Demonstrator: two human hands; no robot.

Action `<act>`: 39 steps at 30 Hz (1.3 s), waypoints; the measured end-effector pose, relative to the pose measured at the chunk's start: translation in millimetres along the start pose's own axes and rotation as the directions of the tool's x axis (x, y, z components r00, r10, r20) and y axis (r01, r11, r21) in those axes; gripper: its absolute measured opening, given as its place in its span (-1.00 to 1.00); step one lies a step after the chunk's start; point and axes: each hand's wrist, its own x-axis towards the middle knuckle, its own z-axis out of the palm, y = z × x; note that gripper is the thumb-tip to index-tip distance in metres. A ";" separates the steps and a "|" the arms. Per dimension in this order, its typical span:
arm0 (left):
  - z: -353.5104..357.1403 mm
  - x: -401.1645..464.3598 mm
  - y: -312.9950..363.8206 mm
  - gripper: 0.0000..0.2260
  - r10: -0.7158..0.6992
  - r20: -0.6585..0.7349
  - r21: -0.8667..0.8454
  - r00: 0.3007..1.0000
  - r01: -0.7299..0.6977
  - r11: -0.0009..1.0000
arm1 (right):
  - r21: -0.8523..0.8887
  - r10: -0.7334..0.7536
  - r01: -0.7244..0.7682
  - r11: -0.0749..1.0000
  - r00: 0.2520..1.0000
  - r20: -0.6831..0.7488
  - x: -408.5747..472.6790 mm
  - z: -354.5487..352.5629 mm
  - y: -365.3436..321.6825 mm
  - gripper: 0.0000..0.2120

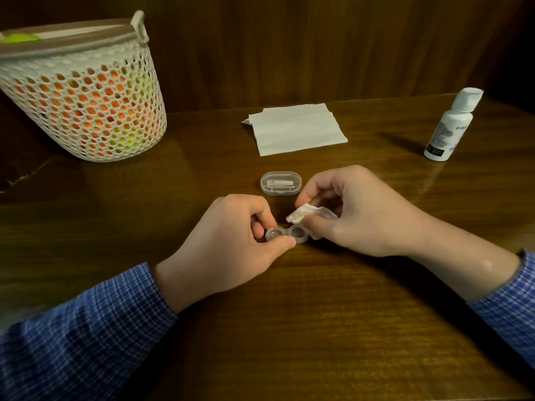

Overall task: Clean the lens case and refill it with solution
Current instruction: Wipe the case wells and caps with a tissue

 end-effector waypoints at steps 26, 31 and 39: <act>-7.2 -1.3 5.8 -0.62 0.059 0.079 0.096 0.995 -0.066 0.993 | 0.123 0.194 -0.177 0.977 0.969 -0.152 -2.5 14.5 -3.8 -0.91; -5.6 7.2 5.2 -0.56 -0.001 0.105 0.003 0.995 0.000 1.000 | 0.114 0.165 -0.147 0.983 0.971 -0.172 -4.1 25.3 -8.1 -0.86; -2.7 10.4 3.3 -0.50 -0.050 0.102 -0.020 0.994 0.052 0.998 | 0.278 0.193 -0.210 0.937 0.977 0.087 -3.8 -1.2 -10.0 -0.83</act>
